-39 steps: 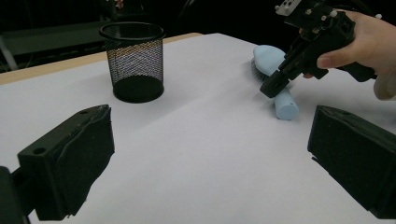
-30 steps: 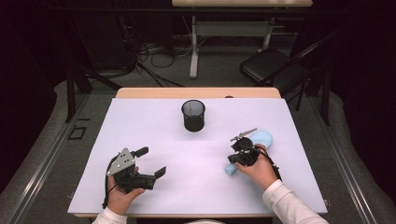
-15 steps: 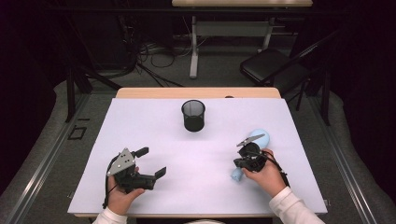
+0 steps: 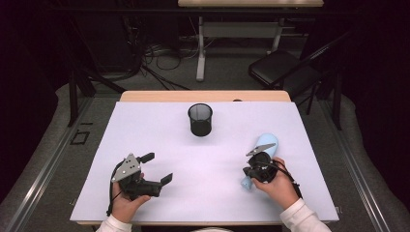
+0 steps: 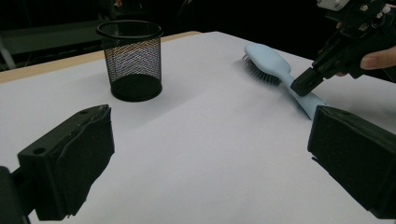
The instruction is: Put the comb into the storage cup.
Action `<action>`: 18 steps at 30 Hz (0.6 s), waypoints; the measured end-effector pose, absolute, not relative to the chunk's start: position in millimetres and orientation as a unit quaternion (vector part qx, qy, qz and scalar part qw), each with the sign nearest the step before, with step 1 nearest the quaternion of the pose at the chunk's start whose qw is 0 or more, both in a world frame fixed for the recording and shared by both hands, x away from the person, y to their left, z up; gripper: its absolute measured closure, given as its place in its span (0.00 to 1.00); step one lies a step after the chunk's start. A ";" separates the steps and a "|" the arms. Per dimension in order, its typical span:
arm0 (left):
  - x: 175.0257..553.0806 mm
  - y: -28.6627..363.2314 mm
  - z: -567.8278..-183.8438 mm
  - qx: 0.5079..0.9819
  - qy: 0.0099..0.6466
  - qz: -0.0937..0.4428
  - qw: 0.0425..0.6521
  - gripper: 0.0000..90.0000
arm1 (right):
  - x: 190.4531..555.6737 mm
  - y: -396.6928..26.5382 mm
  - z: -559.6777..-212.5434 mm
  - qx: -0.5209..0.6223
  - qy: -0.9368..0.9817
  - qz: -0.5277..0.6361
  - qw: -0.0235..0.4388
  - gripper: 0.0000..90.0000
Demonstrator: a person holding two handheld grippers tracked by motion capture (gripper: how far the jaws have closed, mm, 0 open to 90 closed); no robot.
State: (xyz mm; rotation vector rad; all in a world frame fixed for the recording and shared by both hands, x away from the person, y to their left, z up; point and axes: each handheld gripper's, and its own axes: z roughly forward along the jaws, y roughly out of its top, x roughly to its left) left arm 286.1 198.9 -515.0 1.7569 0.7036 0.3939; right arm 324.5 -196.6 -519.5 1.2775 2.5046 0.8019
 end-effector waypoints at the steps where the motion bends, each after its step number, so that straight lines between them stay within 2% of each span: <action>1: 286.1 199.0 -514.9 0.748 0.299 0.168 0.568 0.01 | 324.3 -195.1 -520.3 0.431 0.854 0.270 0.110 1.00; 12: 285.4 200.3 -514.0 0.748 0.299 0.170 0.567 0.01 | 312.4 -187.4 -523.1 0.407 0.871 0.236 0.144 1.00; 18: 285.7 199.9 -514.2 0.749 0.297 0.169 0.568 0.01 | 308.5 -199.5 -523.6 0.419 0.866 0.234 0.138 1.00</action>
